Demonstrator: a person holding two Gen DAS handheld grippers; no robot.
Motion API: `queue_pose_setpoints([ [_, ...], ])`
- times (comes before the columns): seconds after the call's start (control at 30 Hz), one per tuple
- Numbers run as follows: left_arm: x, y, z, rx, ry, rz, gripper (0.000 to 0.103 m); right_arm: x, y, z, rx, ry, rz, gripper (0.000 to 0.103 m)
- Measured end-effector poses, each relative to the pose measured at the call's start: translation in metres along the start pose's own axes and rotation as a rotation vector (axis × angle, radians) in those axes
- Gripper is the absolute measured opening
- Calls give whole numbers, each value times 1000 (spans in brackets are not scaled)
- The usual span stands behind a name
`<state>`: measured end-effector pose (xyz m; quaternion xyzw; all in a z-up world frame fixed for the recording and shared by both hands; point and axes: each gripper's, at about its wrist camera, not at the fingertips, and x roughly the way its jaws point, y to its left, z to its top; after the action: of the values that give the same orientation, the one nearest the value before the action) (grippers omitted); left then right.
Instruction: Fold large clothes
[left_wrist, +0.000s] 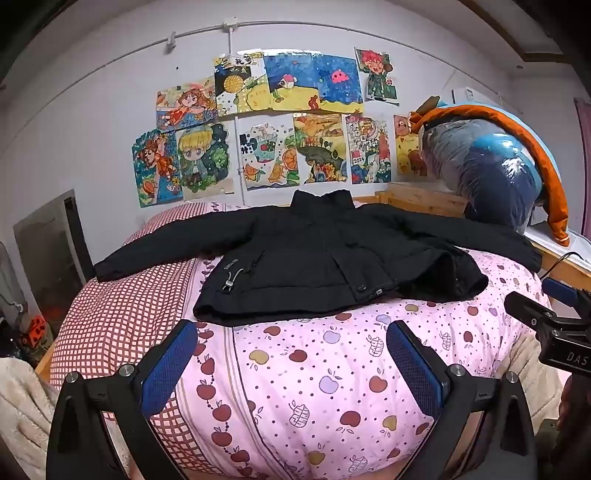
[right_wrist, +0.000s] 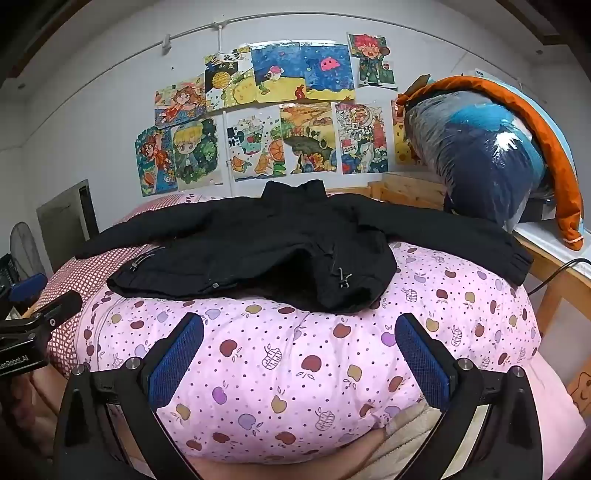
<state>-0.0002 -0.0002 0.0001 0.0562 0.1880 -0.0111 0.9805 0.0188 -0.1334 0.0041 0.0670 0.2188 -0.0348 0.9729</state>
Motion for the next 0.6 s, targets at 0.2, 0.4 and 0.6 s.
queue_pose_setpoints([
  [0.2,1,-1,0,-6,12,-8,103,0,-2,1,5,7,4,102],
  [0.4,6,1,-9,-7,14,-11,103,1,-2,1,2,11,4,102],
  [0.6,12,6,-10,-9,20,-10,103,1,-4,2,3,13,7,102],
])
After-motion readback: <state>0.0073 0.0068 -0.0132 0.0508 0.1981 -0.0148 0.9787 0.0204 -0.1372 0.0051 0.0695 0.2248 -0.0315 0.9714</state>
